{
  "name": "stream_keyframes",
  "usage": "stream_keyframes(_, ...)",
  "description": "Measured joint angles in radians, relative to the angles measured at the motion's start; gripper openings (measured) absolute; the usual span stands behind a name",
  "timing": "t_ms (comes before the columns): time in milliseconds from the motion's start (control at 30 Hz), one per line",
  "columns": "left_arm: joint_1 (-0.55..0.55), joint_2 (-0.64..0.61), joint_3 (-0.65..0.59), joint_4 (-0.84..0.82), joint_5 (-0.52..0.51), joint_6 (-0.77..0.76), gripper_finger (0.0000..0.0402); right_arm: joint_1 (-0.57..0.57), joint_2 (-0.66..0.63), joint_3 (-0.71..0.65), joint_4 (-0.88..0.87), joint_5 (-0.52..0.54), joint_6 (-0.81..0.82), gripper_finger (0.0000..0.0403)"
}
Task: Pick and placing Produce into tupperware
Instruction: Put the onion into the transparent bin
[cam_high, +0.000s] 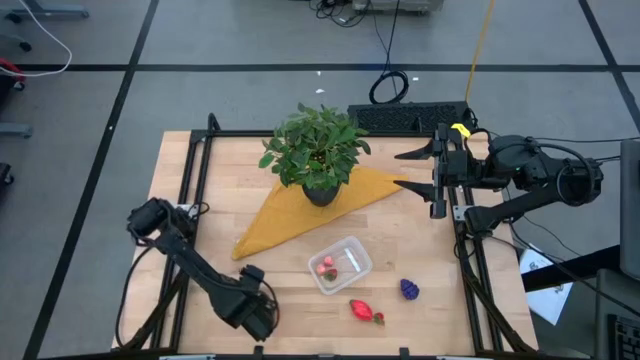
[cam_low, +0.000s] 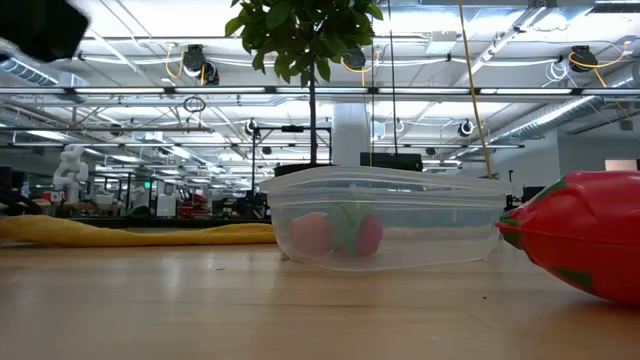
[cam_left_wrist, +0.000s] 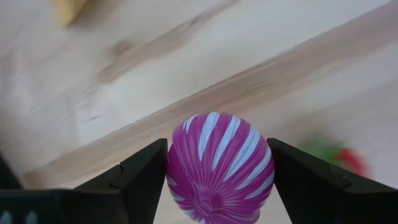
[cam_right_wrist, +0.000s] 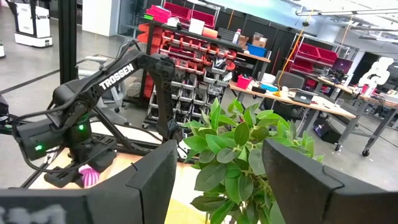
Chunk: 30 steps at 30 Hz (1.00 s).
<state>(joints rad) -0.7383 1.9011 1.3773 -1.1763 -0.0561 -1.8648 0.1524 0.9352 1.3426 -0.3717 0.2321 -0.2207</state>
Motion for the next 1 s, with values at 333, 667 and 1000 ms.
stream_keyframes(333, 0.122, 0.0, 0.144, 0.027, -0.145, 0.296, 0.0271, 0.0, 0.0, 0.0, 0.0, 0.0, 0.0, 0.0228)
stream_keyframes(667, 0.28, 0.0, 0.181, 0.276, -0.135, 0.631, 0.0271, 0.0, 0.0, 0.0, -0.005, 0.0, 0.0, 0.0228)
stream_keyframes(1000, 0.314, 0.0, 0.181, 0.425, -0.142, 0.747, 0.0271, 0.0, 0.0, 0.0, -0.031, 0.0, -0.002, 0.0228)
